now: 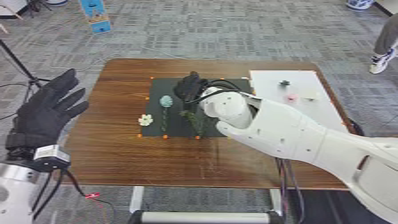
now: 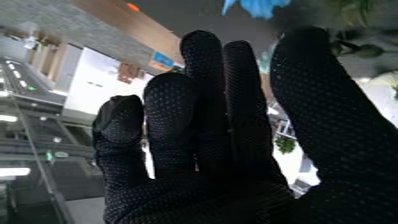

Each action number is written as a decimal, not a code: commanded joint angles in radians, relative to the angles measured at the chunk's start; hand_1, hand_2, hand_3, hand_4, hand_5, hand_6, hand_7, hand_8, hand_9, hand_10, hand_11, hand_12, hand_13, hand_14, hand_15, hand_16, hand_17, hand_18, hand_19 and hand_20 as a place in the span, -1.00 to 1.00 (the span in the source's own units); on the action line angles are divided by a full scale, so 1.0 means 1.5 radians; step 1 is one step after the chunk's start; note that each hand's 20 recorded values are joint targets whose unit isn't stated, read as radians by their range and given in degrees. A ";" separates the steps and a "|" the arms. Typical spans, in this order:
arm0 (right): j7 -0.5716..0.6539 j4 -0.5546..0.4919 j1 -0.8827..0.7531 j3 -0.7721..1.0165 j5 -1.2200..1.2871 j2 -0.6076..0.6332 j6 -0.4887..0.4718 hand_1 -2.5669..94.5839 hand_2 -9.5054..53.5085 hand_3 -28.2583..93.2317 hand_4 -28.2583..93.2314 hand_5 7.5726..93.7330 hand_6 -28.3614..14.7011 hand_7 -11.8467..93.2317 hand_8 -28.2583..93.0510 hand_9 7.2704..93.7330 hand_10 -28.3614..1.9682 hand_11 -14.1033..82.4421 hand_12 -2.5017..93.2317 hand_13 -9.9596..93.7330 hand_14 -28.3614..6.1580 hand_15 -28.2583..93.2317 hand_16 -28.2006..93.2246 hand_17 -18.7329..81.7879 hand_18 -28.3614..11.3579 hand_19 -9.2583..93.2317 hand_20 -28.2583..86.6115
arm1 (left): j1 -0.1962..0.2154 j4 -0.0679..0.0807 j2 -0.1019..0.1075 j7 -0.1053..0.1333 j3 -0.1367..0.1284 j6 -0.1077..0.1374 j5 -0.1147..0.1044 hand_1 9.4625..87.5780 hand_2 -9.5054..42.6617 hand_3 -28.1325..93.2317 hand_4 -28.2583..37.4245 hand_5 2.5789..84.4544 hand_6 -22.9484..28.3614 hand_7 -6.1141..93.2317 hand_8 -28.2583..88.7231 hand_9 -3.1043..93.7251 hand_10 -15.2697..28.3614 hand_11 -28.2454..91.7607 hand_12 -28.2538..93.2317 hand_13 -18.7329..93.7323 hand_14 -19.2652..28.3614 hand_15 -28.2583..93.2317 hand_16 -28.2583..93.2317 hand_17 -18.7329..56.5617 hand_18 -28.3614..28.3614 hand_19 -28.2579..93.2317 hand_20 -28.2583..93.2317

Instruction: Arrange flowers

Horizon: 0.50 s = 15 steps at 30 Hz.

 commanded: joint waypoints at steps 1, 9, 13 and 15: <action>0.125 -0.020 0.013 0.017 -0.006 0.019 0.074 -0.18 -1.00 0.82 -1.00 -0.03 0.42 -0.28 -0.77 0.16 0.23 0.22 -0.31 0.25 0.13 0.80 0.04 -0.09 -0.54 0.81 0.56 | 0.009 -0.007 -0.008 -0.003 0.002 -0.005 0.003 -0.65 -0.98 0.54 -1.00 -0.48 -0.05 -0.56 -0.67 -0.55 0.10 -0.38 -0.20 -0.42 0.37 -0.37 -0.45 -0.81 0.67 0.07 -0.40; 0.131 -0.036 -0.030 0.081 -0.003 0.132 0.262 -0.19 -1.00 0.80 -1.00 -0.07 0.34 -0.32 -0.75 0.08 0.14 0.23 -0.31 0.23 0.06 0.80 0.04 -0.09 -0.56 0.83 0.54 | -0.012 0.006 -0.015 -0.007 0.021 -0.006 0.002 -0.66 -0.99 0.55 -1.00 -0.49 -0.06 -0.53 -0.69 -0.55 0.08 -0.35 -0.23 -0.41 0.35 -0.37 -0.46 -0.80 0.66 0.06 -0.39; 0.137 -0.037 -0.076 0.121 -0.009 0.194 0.325 -0.14 -1.00 0.72 -1.00 -0.15 0.29 -0.33 -0.74 -0.05 0.11 0.16 -0.34 0.15 0.02 0.77 0.00 -0.14 -0.56 0.78 0.52 | -0.010 0.006 -0.018 -0.007 0.023 -0.004 0.003 -0.66 -0.99 0.55 -1.00 -0.49 -0.06 -0.53 -0.69 -0.55 0.08 -0.35 -0.23 -0.41 0.35 -0.37 -0.46 -0.80 0.66 0.06 -0.39; 0.137 -0.033 -0.100 0.145 -0.007 0.218 0.341 -0.14 -1.00 0.69 -1.00 -0.18 0.26 -0.34 -0.74 -0.11 0.10 0.10 -0.36 0.10 0.01 0.75 -0.02 -0.15 -0.56 0.77 0.52 | -0.004 0.003 -0.020 -0.005 0.019 -0.005 0.006 -0.66 -0.99 0.55 -1.00 -0.49 -0.06 -0.53 -0.69 -0.56 0.08 -0.35 -0.23 -0.41 0.35 -0.37 -0.45 -0.80 0.66 0.06 -0.39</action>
